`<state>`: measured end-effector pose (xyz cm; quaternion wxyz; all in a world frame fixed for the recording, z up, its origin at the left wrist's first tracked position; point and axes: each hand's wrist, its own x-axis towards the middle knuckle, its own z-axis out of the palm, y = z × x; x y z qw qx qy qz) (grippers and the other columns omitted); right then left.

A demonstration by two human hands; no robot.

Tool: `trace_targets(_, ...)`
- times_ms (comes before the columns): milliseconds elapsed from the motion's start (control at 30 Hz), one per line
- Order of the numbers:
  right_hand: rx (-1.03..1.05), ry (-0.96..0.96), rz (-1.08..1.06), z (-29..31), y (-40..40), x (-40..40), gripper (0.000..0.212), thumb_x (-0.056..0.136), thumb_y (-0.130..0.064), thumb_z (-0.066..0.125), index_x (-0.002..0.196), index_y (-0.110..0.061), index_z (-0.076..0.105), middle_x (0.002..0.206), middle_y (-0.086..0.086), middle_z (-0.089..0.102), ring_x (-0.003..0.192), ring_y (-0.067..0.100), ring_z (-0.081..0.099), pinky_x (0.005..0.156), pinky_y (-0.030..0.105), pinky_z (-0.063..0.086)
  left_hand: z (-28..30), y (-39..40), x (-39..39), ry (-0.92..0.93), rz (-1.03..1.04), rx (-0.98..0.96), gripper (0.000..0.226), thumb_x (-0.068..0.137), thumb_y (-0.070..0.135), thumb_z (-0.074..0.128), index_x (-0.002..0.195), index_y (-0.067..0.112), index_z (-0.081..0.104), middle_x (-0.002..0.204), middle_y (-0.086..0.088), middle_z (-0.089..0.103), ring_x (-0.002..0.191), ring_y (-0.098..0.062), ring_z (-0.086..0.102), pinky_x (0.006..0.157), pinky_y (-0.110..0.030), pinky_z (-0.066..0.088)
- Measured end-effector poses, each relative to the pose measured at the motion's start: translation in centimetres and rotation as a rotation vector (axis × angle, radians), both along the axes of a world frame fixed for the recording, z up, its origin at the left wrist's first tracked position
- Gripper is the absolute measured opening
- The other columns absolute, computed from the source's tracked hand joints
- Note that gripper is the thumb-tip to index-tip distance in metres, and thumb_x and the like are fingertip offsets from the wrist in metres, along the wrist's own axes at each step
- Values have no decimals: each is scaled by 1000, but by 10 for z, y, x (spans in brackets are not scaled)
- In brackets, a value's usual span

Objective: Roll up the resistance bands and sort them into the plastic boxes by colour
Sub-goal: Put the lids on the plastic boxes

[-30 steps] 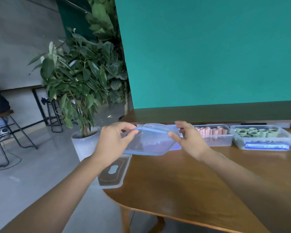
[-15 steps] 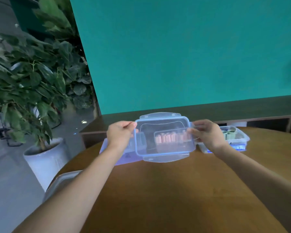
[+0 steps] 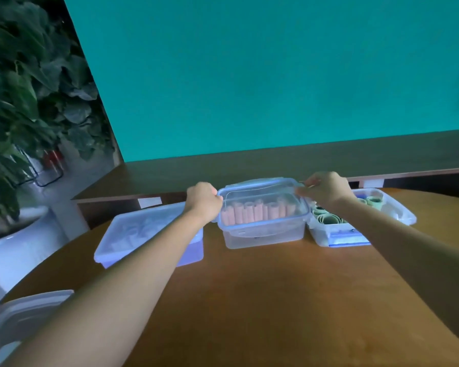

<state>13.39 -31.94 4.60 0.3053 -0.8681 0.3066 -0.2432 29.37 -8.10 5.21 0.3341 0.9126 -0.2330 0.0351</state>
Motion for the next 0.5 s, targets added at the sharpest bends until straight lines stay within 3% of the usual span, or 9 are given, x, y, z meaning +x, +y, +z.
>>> trace_targets(133, -80, 82, 19, -12, -8, 15, 41, 88, -51, 72, 108, -16, 70, 97, 5, 67, 73, 21, 59, 60, 30, 42, -10, -8, 15, -6, 8, 157, 25, 91, 9, 54, 66, 11, 54, 85, -16, 61, 71, -30, 58, 70, -34, 52)
trace_targets(267, -154, 129, 38, -15, -7, 19, 38, 93, -47, 66, 111, -14, 69, 94, 8, 68, 66, 19, 56, 62, 29, 41, -5, -16, 12, -7, -41, 294, 15, 87, -3, 50, 74, 1, 56, 92, -21, 56, 66, -32, 59, 55, -33, 47)
trace_targets(367, -196, 166, 60, -15, -4, 19, 34, 95, -44, 64, 106, -13, 70, 86, 9, 71, 62, 22, 59, 54, 28, 42, 0, -19, 4, 23, -60, 348, 15, 83, -10, 43, 88, -12, 57, 102, -25, 57, 62, -33, 55, 45, -29, 38)
trace_targets(433, -222, 174, 77, -16, -3, 18, 35, 96, -44, 63, 107, -12, 71, 84, 10, 71, 65, 26, 63, 54, 28, 46, 3, -21, -2, -22, -51, 364, 14, 81, -11, 41, 88, -13, 54, 101, -24, 58, 62, -32, 51, 47, -30, 38)
trace_targets(500, -239, 155, 91, -17, -2, 17, 39, 96, -45, 63, 111, -10, 71, 91, 11, 72, 72, 30, 65, 62, 31, 51, 3, -27, -4, -143, -48, 341, 21, 85, -7, 44, 95, -3, 61, 100, -20, 60, 73, -35, 58, 57, -35, 46)
